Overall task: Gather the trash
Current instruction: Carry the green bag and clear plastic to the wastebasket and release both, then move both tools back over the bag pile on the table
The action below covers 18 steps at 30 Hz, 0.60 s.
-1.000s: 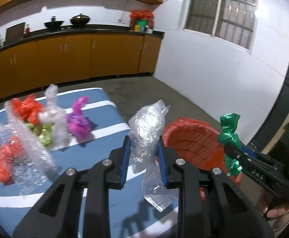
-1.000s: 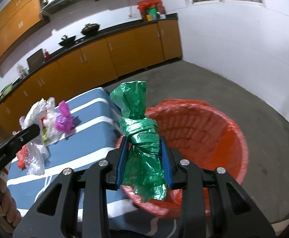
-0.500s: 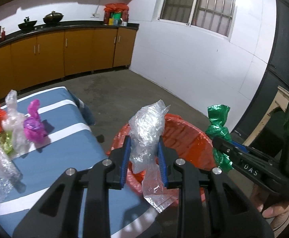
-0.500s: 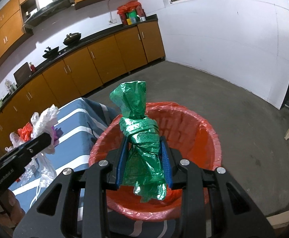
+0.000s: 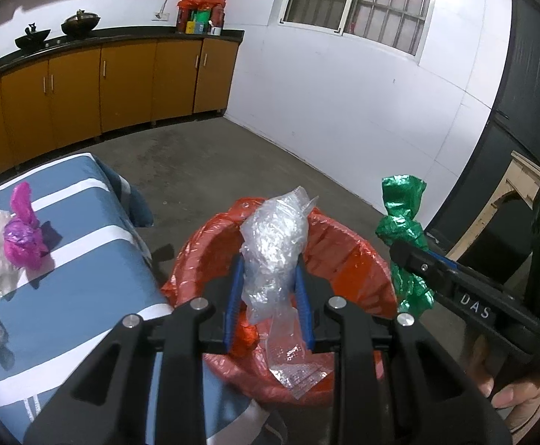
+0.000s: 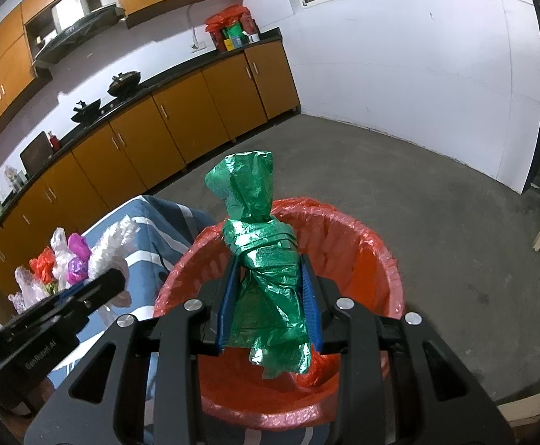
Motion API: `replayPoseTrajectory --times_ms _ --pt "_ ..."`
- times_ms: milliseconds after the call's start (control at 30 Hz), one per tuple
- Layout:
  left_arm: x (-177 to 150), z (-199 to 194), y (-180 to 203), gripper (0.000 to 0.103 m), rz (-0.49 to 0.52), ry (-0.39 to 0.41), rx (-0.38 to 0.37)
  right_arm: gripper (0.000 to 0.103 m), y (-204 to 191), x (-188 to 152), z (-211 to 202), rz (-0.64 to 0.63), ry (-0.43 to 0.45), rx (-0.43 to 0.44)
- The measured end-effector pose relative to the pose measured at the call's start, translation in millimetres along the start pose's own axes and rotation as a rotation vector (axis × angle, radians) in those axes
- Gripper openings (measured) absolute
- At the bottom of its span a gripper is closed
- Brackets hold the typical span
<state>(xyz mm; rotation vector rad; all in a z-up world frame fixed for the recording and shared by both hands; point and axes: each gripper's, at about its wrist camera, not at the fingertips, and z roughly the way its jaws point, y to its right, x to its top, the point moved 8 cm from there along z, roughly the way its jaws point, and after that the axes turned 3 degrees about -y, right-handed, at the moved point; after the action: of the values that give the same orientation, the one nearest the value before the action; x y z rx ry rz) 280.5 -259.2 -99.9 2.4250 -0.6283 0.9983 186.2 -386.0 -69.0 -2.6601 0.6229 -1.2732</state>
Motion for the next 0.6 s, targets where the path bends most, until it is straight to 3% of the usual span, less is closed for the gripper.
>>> replayPoseTrajectory --times_ms 100,233,367,600 --pt "1.2 5.2 2.9 0.028 0.001 -0.001 -0.006 0.033 5.1 3.9 1.9 0.009 0.007 0.001" --pt "1.3 13.4 3.4 0.042 -0.003 -0.012 -0.003 0.039 13.9 5.1 2.1 0.035 0.010 0.015" --pt "-2.5 17.8 -0.5 0.047 -0.015 -0.028 -0.004 0.048 18.0 4.0 0.7 0.036 0.009 0.010" --pt "-9.6 6.0 -26.6 0.059 -0.046 -0.006 0.088 0.048 16.3 1.1 -0.7 0.014 0.000 -0.014"
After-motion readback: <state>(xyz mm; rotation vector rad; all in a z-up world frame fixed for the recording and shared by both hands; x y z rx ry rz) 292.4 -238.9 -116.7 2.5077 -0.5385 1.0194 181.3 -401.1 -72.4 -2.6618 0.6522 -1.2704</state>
